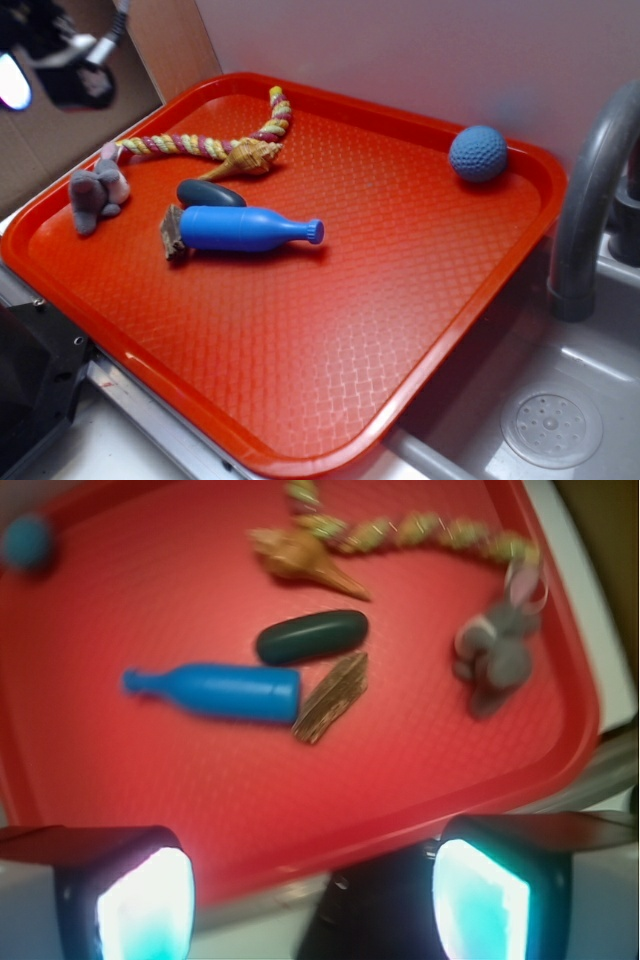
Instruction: Grab the wood chip.
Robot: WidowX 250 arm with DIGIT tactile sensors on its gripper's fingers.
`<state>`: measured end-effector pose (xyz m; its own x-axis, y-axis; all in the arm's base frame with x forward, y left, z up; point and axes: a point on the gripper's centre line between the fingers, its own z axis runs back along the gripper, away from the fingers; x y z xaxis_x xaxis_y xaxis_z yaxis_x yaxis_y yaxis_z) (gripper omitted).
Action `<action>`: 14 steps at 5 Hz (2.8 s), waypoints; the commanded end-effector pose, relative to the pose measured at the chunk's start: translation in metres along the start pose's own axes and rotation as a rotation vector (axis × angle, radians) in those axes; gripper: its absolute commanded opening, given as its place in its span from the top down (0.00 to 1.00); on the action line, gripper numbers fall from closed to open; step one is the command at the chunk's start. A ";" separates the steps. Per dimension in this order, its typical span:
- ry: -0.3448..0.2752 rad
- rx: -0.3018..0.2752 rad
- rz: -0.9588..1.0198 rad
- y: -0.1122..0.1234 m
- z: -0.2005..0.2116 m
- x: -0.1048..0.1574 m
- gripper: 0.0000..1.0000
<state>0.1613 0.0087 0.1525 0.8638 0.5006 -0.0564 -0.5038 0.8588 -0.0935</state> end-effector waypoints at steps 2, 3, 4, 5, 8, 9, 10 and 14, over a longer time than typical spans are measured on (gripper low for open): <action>-0.080 -0.039 0.218 0.018 -0.072 0.023 0.00; -0.132 -0.004 0.250 0.016 -0.087 0.031 0.00; -0.063 -0.028 0.260 0.007 -0.110 0.033 0.00; 0.001 -0.026 0.277 -0.001 -0.132 0.034 0.00; 0.104 0.024 0.265 -0.003 -0.152 0.017 1.00; 0.112 0.021 0.254 -0.002 -0.152 0.018 1.00; 0.110 0.023 0.221 -0.003 -0.150 0.018 1.00; -0.274 -0.079 -0.463 -0.052 0.016 -0.004 1.00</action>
<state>0.1877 -0.0372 0.1623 0.9688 0.0941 0.2292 -0.0693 0.9911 -0.1138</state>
